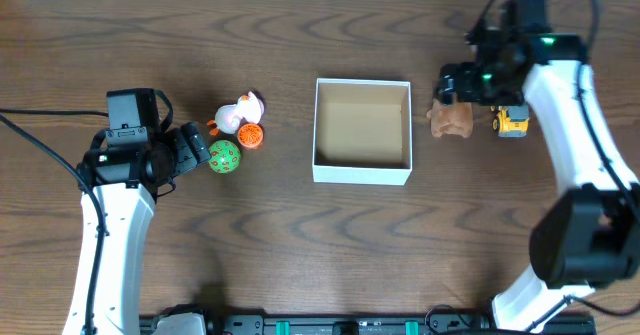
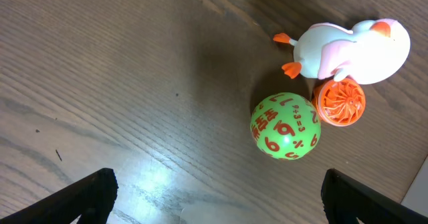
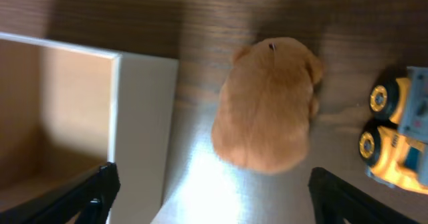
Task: Pack container
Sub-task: 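Reach the right gripper to the brown plush bear and grasp it, then carry the bear left and release it into the white box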
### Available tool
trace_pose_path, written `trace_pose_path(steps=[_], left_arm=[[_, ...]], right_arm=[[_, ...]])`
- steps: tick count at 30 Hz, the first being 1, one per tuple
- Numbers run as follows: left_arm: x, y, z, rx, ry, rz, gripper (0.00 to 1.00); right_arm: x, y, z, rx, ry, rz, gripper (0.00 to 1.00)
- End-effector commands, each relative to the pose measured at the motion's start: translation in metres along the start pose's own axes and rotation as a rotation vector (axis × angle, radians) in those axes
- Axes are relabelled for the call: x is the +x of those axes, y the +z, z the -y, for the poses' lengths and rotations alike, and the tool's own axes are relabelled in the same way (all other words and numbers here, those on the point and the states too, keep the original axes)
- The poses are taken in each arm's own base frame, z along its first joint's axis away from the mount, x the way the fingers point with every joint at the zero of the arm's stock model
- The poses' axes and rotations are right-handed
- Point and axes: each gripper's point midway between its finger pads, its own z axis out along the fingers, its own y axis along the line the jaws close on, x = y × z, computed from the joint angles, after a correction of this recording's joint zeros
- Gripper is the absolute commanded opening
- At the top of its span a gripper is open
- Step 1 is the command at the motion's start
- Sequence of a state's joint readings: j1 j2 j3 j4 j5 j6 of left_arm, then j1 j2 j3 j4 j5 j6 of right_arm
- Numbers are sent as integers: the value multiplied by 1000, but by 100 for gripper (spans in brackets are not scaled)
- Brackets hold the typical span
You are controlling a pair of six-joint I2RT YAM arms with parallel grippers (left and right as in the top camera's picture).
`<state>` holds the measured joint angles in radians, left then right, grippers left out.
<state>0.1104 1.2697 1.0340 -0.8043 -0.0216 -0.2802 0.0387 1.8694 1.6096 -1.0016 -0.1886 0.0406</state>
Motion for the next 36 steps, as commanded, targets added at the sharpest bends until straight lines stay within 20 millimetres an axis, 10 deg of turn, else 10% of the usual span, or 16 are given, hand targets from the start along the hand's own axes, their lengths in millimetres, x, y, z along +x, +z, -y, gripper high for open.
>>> trace_pose_path(steps=[1, 15, 22, 28, 36], left_arm=[[-5, -3, 1, 9, 12, 8, 98], [-5, -3, 2, 9, 13, 8, 98], [-5, -3, 1, 9, 13, 8, 98], [-5, -3, 1, 9, 13, 8, 98], [-5, -3, 1, 9, 13, 8, 98]], right_arm=[[-7, 12, 14, 147, 37, 8, 90], [17, 75, 40, 238, 124, -141, 87], [31, 101, 46, 246, 130, -211, 29], [2, 56, 33, 232, 115, -95, 3], [-30, -72, -37, 149, 69, 169, 1]])
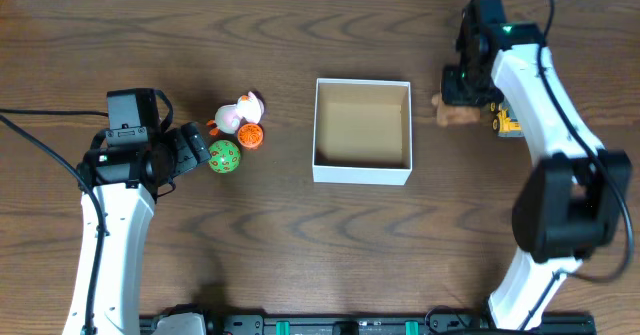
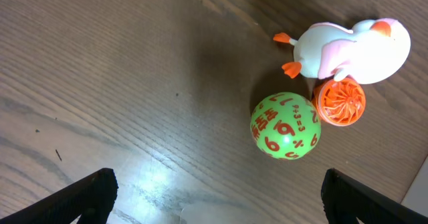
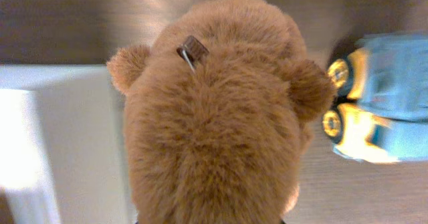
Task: Pack container
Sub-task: 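Carry the bear left and release it into the white box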
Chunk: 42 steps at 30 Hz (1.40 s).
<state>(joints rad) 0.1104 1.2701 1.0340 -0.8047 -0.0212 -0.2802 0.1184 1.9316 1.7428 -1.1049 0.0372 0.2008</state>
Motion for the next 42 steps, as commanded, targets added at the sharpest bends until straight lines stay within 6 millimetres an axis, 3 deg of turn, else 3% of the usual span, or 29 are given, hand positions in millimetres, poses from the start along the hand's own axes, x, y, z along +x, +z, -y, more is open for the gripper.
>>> trace_pose_path(steps=[1, 4, 6, 9, 12, 20, 27, 28, 31, 33, 37, 42], left_arm=[[-5, -3, 2, 9, 13, 9, 98], [-5, -3, 1, 8, 13, 9, 98], [-5, -3, 2, 9, 13, 9, 98], [-5, -3, 1, 8, 13, 8, 98], [-5, -3, 1, 8, 13, 9, 98], [-5, -3, 1, 8, 12, 8, 98], [-5, -3, 1, 8, 12, 8, 98], [-5, -3, 1, 9, 13, 8, 98], [-5, -3, 1, 8, 13, 9, 98], [-5, -3, 1, 8, 12, 9, 98], [-5, -3, 1, 8, 13, 9, 98], [-5, -3, 1, 8, 13, 8, 98]], right_arm=[[-13, -87, -36, -82, 1, 204, 1], [0, -113, -66, -133, -14, 240, 1], [13, -117, -88, -158, -26, 221, 1], [36, -104, -115, -170, -3, 150, 1], [59, -75, -132, -128, 44, 88, 1], [83, 6, -140, -42, 99, 18, 2], [70, 34, -124, -17, 150, 21, 5], [69, 36, -122, -14, 155, 21, 8], [67, 40, -119, -14, 143, 27, 35], [63, 40, -120, -19, 113, 41, 41], [51, 38, -130, -49, -45, 97, 67], [52, 37, -132, -51, -99, 97, 85]])
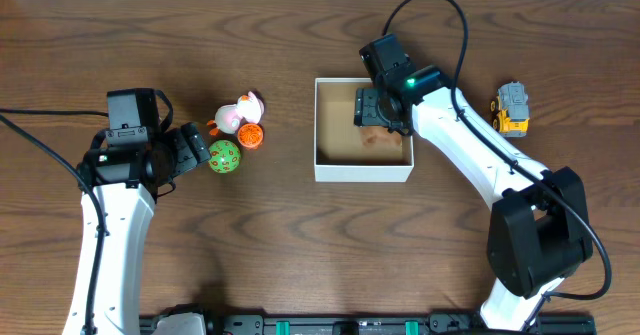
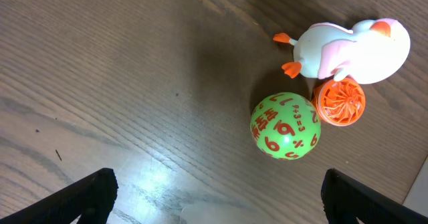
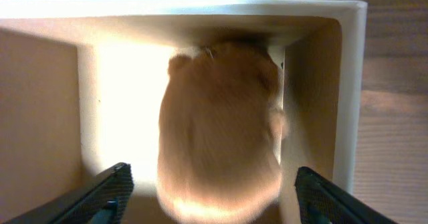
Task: Pack container
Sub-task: 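Carry the bear left and release it into the white box, then move the right gripper to the yellow toy truck and grasp it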
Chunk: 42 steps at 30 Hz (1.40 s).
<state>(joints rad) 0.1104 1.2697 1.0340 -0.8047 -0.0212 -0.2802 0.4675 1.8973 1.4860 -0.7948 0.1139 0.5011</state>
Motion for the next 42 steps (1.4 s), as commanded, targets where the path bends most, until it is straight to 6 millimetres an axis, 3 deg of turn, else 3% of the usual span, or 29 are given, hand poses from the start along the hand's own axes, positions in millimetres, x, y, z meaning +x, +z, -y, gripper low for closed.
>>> trace_pose_path(steps=[1, 6, 10, 11, 15, 19, 23, 25, 33, 42], left_arm=[[-5, -3, 1, 8, 12, 8, 98], [-5, -3, 1, 8, 12, 8, 98], [-5, -3, 1, 8, 13, 8, 98], [-5, -3, 1, 8, 13, 8, 98], [-5, -3, 1, 8, 12, 8, 98], [-5, -3, 1, 8, 13, 8, 98], [-5, -3, 1, 8, 13, 8, 98], [-5, -3, 1, 9, 12, 8, 98], [-5, -3, 1, 8, 13, 8, 98], [-5, -3, 1, 8, 13, 8, 98]], right_arm=[[1, 2, 1, 16, -76, 1, 86], [-4, -7, 3, 11, -88, 23, 88], [-25, -41, 22, 72, -69, 132, 95], [-33, -54, 30, 88, -52, 172, 99], [-59, -106, 73, 126, 51, 303, 99], [-68, -128, 143, 199, 182, 328, 99], [-66, -114, 199, 220, 244, 257, 99], [-63, -99, 216, 201, 224, 204, 99], [-62, -29, 253, 166, 50, 80, 99], [-59, 18, 278, 181, 74, 38, 99]])
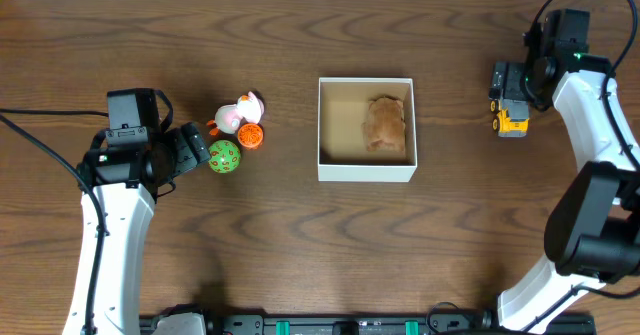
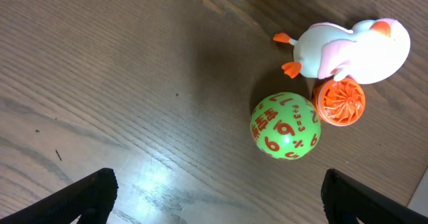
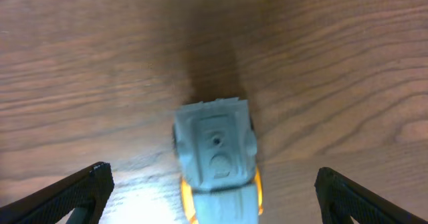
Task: Pack container
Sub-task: 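Move the right gripper to the yellow toy truck and grasp it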
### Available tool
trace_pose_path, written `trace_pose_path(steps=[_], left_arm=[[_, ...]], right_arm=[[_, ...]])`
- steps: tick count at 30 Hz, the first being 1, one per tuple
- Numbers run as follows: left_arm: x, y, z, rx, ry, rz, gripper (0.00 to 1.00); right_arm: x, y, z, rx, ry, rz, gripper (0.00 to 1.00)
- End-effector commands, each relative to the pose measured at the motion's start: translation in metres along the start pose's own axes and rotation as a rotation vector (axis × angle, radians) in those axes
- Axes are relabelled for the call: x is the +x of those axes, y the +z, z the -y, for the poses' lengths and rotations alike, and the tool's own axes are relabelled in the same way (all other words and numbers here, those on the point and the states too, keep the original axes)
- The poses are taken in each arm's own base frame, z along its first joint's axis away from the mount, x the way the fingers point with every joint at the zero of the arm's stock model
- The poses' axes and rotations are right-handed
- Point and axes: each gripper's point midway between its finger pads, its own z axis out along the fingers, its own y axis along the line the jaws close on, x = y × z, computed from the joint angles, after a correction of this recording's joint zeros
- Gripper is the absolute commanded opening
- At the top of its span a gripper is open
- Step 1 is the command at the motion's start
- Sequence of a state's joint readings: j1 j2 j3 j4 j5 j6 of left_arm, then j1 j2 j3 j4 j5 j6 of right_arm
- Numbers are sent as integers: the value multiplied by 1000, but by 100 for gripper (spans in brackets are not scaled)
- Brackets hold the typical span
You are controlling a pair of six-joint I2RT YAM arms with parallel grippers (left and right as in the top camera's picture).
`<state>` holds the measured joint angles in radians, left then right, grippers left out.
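The white box (image 1: 366, 170) stands mid-table with the brown plush bear (image 1: 385, 124) lying inside, at its right side. A yellow and grey toy truck (image 1: 512, 114) (image 3: 217, 158) sits on the table to the right; my right gripper (image 3: 212, 198) is open over it, fingers well apart on either side. At the left lie a green numbered ball (image 1: 224, 157) (image 2: 285, 126), an orange ridged ball (image 1: 250, 135) (image 2: 340, 101) and a white and pink duck (image 1: 240, 113) (image 2: 351, 51). My left gripper (image 2: 215, 196) is open above bare wood just left of the green ball.
Dark wooden table (image 1: 300, 245). The three left toys cluster close together, touching or nearly so. The truck lies near the right arm's wrist, a short way right of the box. A rail runs along the front edge (image 1: 340, 325).
My right gripper was in the box over the plush bear; now it is open above the toy truck at the right, and the bear stays in the box. The left arm is unchanged.
The bear first lay on the table right of the box, by the truck, with my right gripper open over it. Then the gripper was down close on the bear. Then the bear was inside the box under the gripper. Now the gripper is over the truck.
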<state>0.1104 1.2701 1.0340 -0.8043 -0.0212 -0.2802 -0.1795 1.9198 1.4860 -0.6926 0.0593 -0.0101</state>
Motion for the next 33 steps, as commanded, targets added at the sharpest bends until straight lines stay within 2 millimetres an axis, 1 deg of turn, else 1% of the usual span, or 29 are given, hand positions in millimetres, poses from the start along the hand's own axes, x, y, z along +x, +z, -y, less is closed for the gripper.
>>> trace_pose_path(steps=[1, 2, 5, 9, 11, 15, 17, 18, 23, 24, 25, 27, 29, 31, 33], left_arm=[[-5, -3, 1, 8, 13, 8, 98], [-5, -3, 1, 8, 13, 8, 98], [-5, -3, 1, 8, 13, 8, 98], [-5, -3, 1, 8, 13, 8, 98], [-5, -3, 1, 8, 13, 8, 98], [-5, -3, 1, 8, 13, 8, 98], [-5, -3, 1, 8, 13, 8, 98], [-5, -3, 1, 8, 13, 8, 98], [-5, -3, 1, 8, 13, 8, 98], [-5, -3, 1, 8, 13, 8, 98], [-5, -3, 1, 8, 13, 8, 98], [-5, -3, 1, 8, 13, 8, 98], [-5, -3, 1, 8, 13, 8, 98], [-5, -3, 1, 8, 13, 8, 98], [-5, -3, 1, 8, 13, 8, 98]], right_arm=[[10, 20, 6, -5, -14, -44, 99], [13, 25, 7, -4, -10, -57, 97], [20, 35, 3, -25, -11, -85, 89], [25, 43, 0, -34, 14, -107, 83], [27, 46, 0, -34, 15, -114, 72], [29, 45, 0, -34, 22, -121, 59], [30, 45, 0, -34, 21, -127, 48], [31, 45, 0, -34, 21, -129, 44], [38, 44, 0, -34, 20, -157, 42], [39, 43, 0, -35, 19, -164, 39], [40, 42, -1, -35, 20, -168, 38], [39, 35, -1, -34, 37, -173, 38], [33, 22, -4, -36, 53, -161, 37], [21, 1, -10, -41, 62, -133, 34], [7, -27, -21, -55, 60, -96, 27]])
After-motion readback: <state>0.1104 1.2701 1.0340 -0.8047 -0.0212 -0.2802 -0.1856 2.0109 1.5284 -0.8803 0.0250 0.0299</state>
